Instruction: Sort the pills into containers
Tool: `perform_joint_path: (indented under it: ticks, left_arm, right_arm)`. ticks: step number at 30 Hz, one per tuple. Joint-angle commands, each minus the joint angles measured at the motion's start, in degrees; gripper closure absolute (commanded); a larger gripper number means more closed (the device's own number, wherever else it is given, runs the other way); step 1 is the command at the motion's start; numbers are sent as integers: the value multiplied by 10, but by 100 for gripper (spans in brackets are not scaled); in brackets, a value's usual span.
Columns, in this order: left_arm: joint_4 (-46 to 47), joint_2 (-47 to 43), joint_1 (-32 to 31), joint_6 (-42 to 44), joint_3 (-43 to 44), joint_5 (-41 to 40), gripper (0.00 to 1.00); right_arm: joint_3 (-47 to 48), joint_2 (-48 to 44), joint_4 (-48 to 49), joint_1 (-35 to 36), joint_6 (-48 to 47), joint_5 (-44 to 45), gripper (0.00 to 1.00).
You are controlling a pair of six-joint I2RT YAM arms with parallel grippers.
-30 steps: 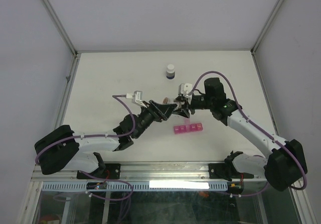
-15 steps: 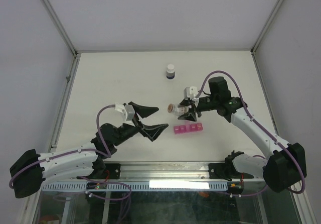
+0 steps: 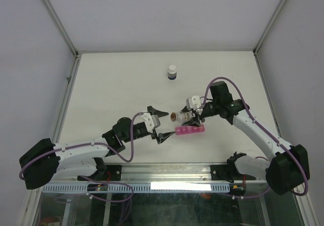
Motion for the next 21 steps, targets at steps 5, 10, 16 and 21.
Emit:
perform_joint_path:
  ticks: [5, 10, 16, 21]
  left_arm:
    - [69, 43, 30, -13, 39, 52, 25]
    - [87, 54, 40, -36, 41, 74, 32]
    - [97, 62, 43, -60, 42, 89, 32]
    - [104, 70, 44, -72, 47, 86, 36]
  right_arm:
    - [2, -3, -9, 17, -50, 3, 100]
    - [4, 3, -14, 26, -60, 19, 100]
    - [3, 4, -15, 30, -64, 30, 100]
    - [3, 8, -14, 32, -65, 36, 100]
